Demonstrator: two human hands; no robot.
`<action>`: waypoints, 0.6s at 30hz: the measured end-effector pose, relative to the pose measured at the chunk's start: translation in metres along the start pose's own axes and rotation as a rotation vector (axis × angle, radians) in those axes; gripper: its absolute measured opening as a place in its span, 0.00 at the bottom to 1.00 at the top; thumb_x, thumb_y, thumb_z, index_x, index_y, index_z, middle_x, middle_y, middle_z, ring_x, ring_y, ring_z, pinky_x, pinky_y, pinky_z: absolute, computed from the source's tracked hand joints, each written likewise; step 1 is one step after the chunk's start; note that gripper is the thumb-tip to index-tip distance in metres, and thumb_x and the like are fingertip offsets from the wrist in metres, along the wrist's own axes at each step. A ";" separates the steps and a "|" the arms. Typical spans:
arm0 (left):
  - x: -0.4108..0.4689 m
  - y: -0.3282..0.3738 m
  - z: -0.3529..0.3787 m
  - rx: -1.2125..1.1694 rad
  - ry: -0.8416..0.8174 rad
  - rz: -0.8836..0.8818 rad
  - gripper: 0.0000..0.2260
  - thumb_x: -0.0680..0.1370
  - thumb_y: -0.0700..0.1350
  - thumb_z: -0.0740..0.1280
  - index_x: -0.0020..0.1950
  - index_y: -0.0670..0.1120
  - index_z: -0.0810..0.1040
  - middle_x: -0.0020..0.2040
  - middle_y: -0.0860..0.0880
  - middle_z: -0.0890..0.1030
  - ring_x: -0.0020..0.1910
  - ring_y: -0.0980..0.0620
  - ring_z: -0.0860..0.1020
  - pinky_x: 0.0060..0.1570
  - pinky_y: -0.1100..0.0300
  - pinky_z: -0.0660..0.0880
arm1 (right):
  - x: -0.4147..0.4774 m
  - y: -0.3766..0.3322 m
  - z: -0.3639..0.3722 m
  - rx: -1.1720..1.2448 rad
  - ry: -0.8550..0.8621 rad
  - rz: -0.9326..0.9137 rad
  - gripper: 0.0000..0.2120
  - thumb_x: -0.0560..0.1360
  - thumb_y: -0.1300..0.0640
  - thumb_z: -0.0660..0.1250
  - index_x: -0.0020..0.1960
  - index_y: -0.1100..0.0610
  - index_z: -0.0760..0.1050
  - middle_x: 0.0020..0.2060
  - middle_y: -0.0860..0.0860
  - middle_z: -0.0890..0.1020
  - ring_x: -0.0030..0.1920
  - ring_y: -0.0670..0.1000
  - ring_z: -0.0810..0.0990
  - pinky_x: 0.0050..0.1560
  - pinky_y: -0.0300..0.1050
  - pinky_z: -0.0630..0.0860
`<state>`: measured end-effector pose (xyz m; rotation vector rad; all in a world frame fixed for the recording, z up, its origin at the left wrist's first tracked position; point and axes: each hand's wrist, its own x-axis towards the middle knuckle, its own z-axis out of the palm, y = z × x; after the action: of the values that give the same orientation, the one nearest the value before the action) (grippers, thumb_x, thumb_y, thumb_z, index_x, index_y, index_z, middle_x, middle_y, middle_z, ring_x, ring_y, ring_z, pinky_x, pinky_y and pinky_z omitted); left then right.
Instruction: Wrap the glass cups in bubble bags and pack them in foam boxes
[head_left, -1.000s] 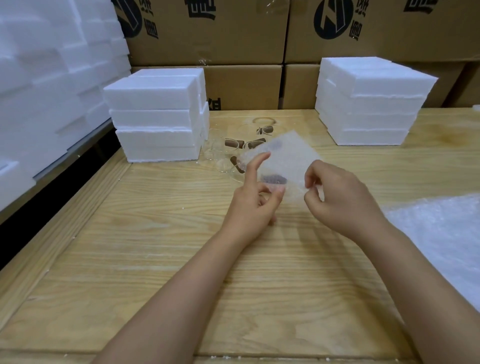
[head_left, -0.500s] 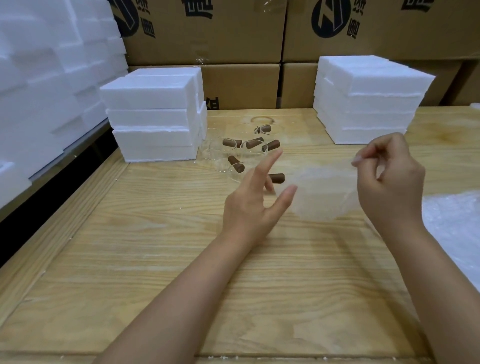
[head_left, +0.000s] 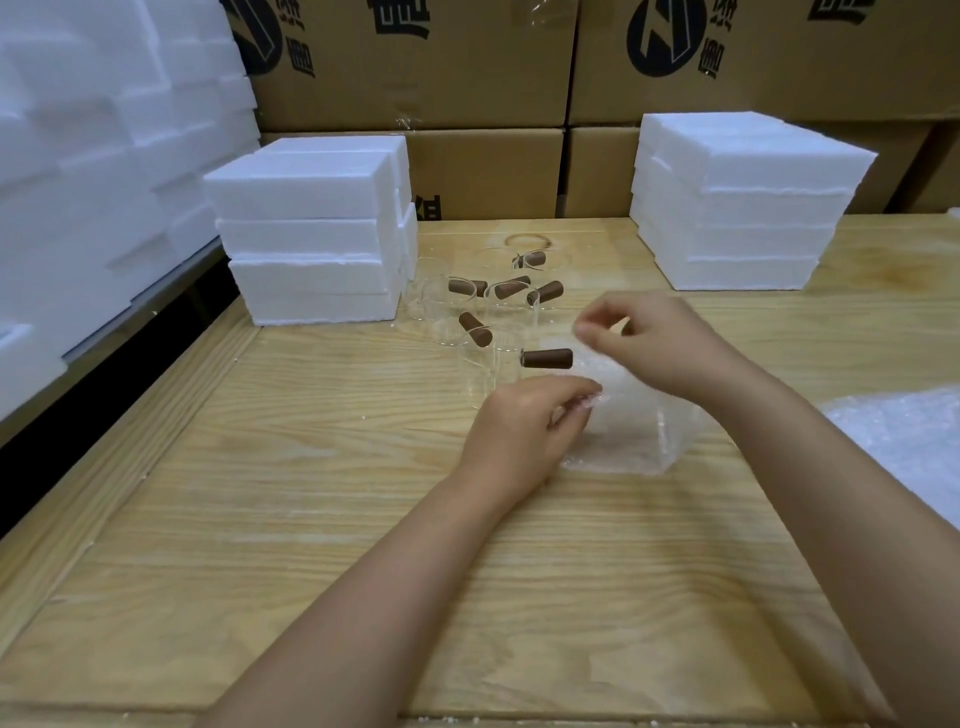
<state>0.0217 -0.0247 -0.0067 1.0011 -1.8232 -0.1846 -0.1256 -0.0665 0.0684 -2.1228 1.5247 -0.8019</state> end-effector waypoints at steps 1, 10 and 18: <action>0.000 0.000 0.000 -0.003 -0.007 -0.002 0.06 0.74 0.38 0.69 0.47 0.39 0.84 0.39 0.45 0.84 0.35 0.56 0.75 0.36 0.65 0.71 | 0.007 -0.001 0.004 -0.099 -0.109 -0.015 0.10 0.76 0.48 0.66 0.54 0.51 0.79 0.48 0.45 0.80 0.37 0.39 0.72 0.38 0.34 0.67; 0.000 -0.002 -0.001 0.004 -0.078 -0.111 0.03 0.74 0.38 0.71 0.43 0.41 0.84 0.36 0.46 0.83 0.32 0.60 0.69 0.33 0.63 0.67 | 0.031 0.007 0.032 -0.140 -0.340 -0.041 0.08 0.76 0.53 0.67 0.53 0.55 0.79 0.45 0.50 0.80 0.45 0.49 0.76 0.42 0.40 0.70; 0.003 -0.003 -0.006 0.006 -0.008 -0.222 0.04 0.75 0.40 0.71 0.41 0.42 0.85 0.35 0.50 0.83 0.34 0.60 0.74 0.35 0.70 0.68 | 0.015 0.005 0.011 0.123 -0.086 -0.087 0.02 0.76 0.55 0.67 0.47 0.50 0.79 0.39 0.46 0.80 0.42 0.47 0.73 0.48 0.44 0.68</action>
<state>0.0279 -0.0268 -0.0029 1.2082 -1.7182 -0.3183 -0.1182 -0.0824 0.0605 -2.1165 1.3143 -0.8016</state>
